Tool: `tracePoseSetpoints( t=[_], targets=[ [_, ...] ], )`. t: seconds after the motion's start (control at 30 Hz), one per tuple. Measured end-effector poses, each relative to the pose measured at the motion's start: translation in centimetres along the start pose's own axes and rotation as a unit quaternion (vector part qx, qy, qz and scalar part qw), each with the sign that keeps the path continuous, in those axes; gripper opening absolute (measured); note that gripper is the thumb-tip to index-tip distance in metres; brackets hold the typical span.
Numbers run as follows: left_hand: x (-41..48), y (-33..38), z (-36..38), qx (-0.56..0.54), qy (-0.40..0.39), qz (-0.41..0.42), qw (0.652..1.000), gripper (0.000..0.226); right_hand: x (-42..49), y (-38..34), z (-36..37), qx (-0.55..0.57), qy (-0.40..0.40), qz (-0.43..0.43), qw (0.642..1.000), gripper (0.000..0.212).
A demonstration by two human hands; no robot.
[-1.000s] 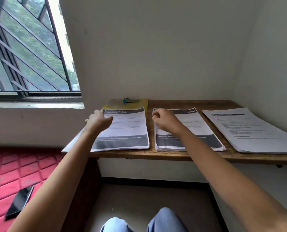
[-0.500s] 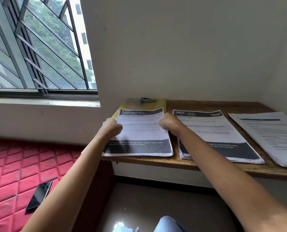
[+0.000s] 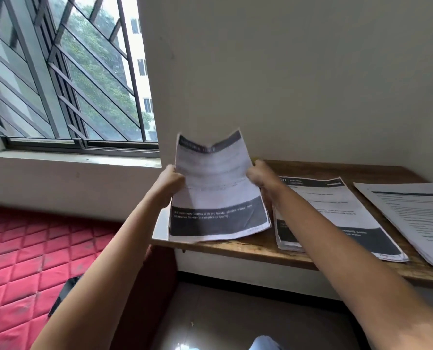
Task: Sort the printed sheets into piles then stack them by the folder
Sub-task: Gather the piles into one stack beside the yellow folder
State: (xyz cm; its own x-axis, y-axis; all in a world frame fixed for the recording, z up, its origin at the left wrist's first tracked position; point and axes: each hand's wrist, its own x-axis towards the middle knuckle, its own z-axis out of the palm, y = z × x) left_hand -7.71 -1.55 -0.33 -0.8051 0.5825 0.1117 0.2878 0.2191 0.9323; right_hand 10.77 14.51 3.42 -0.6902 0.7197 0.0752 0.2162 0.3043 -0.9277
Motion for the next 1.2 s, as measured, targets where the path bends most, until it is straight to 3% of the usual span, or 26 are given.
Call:
tracePoseSetpoints(
  t=[0.1,0.23,0.4,0.5,0.77,0.97,1.2],
  targets=[
    [-0.1,3.5,-1.5,-0.057,0.032,0.097,0.993,0.059,0.4,-2.7,-1.0,0.083,0.032,-0.081,0.993,0.026],
    [-3.4,8.5,-2.0,-0.081,0.074,0.172,0.979,0.041,-0.2,-4.5,-1.9,0.14,0.008,-0.13,0.982,0.023],
    [-5.1,6.9,-1.2,-0.152,0.106,0.197,0.963,0.009,-1.0,-1.9,-1.0,0.115,-0.035,-0.129,0.984,0.022],
    [-5.7,5.3,-0.3,-0.161,0.122,0.208,0.957,0.005,-0.9,-0.3,-0.7,0.116,-0.032,-0.129,0.984,0.022],
    [-6.5,4.6,0.6,-0.165,0.17,0.261,0.936,0.011,-2.0,1.2,-0.5,0.163,-0.025,-0.163,0.973,0.026],
    [-6.5,5.0,0.9,-0.214,0.127,0.288,0.925,0.008,-2.1,1.7,-0.5,0.181,-0.024,-0.177,0.967,0.026],
    [-6.0,7.3,-0.7,-0.217,0.109,0.241,0.94,0.017,-2.1,1.5,-1.0,0.179,-0.031,-0.187,0.966,0.029]
  ],
)
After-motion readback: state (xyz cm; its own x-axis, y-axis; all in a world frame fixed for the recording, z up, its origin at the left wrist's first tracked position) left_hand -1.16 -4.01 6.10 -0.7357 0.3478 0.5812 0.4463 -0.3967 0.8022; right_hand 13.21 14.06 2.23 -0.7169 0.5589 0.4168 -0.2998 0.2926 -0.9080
